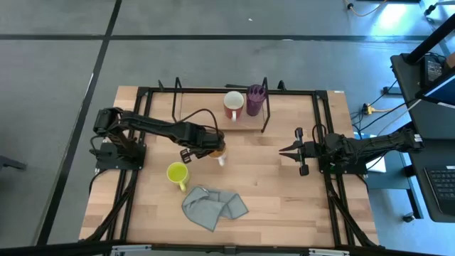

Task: Stack small to large cups/mugs on shelf
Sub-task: Put the yellow mug on the shelf

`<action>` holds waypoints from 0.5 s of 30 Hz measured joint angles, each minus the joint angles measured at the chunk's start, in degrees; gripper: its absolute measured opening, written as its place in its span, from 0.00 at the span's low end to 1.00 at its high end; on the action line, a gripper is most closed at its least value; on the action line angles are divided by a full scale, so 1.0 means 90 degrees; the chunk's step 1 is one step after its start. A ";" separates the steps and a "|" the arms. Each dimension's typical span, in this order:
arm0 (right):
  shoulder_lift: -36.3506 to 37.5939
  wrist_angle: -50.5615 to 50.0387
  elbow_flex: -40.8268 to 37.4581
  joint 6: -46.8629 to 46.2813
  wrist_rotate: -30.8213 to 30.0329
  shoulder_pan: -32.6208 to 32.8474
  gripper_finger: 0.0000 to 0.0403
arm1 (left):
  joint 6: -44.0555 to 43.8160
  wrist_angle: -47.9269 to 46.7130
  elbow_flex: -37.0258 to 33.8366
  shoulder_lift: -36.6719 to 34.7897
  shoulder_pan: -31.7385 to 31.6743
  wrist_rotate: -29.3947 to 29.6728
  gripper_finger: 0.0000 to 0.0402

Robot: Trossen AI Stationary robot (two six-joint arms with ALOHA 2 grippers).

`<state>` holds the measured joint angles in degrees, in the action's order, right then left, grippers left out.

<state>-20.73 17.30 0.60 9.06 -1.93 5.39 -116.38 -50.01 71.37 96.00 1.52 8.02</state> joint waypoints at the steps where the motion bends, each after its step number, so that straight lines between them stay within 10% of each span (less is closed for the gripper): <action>1: 0.0000 0.0000 0.0000 0.0000 -0.0002 0.0000 0.12 | -0.0004 -0.0032 0.0000 -0.0050 0.0000 -0.0001 0.03; 15: 0.0000 0.0000 0.0000 0.0000 -0.0002 -0.0001 0.12 | 0.0072 -0.1916 0.0002 -0.1065 -0.0204 0.0291 0.02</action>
<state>-20.73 17.30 0.60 9.06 -1.96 5.38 -115.73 -67.26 71.40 86.41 -0.32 10.64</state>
